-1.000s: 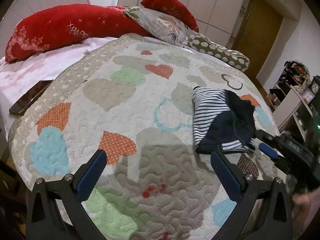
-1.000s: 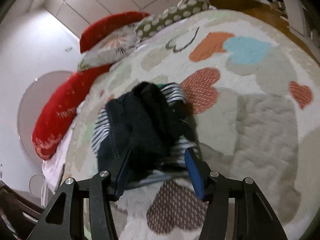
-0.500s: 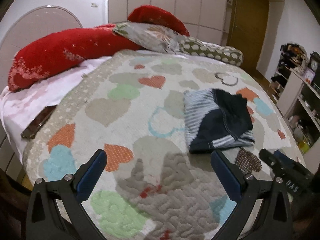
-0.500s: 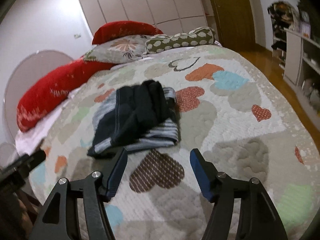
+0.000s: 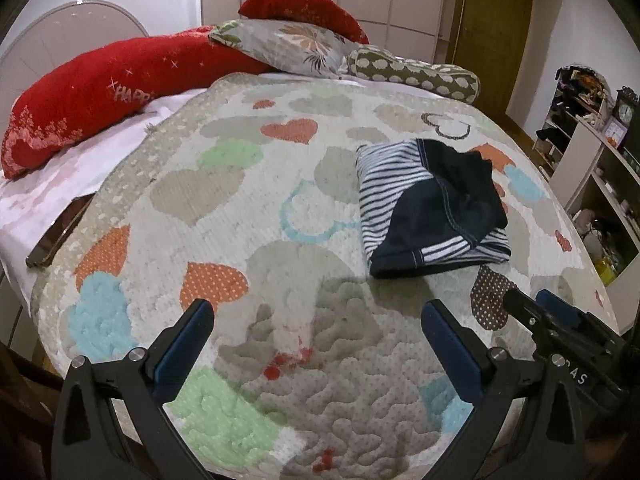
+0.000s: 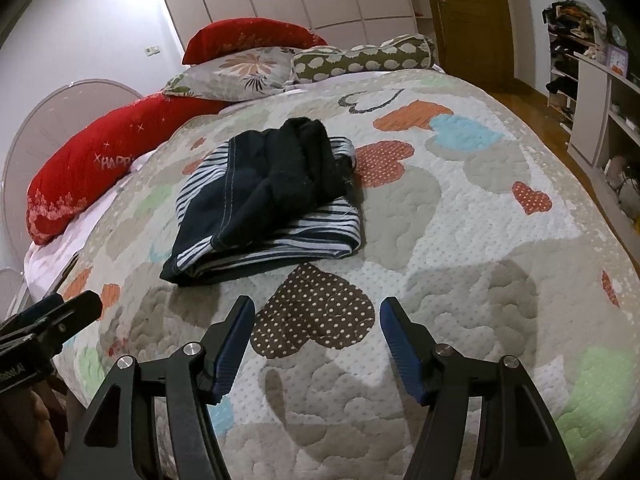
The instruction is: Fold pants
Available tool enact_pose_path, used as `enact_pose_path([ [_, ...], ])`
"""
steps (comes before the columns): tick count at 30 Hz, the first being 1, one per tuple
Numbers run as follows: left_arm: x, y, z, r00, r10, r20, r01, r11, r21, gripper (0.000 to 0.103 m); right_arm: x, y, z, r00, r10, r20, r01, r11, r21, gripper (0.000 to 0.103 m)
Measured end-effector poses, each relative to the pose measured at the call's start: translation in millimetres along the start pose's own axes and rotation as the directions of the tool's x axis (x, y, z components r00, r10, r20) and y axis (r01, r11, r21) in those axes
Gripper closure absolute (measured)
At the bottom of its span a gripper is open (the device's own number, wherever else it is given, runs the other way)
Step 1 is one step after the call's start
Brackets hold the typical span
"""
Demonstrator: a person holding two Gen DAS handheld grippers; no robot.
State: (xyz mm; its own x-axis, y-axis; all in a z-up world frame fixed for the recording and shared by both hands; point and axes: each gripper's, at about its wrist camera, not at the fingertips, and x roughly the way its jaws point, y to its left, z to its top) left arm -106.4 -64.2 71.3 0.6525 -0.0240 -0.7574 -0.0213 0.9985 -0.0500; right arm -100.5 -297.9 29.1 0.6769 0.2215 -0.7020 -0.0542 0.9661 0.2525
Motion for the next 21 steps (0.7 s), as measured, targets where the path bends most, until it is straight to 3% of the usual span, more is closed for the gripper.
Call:
enact_pose_path([
  [21, 11.2, -1.7, -5.9, 0.999, -0.005, -0.040, 0.005, 1.000, 0.011, 0.000, 8.8, 6.1, -7.3, 1.000, -0.011, -0.022, 0.010, 0.999, -0.031, 0.032],
])
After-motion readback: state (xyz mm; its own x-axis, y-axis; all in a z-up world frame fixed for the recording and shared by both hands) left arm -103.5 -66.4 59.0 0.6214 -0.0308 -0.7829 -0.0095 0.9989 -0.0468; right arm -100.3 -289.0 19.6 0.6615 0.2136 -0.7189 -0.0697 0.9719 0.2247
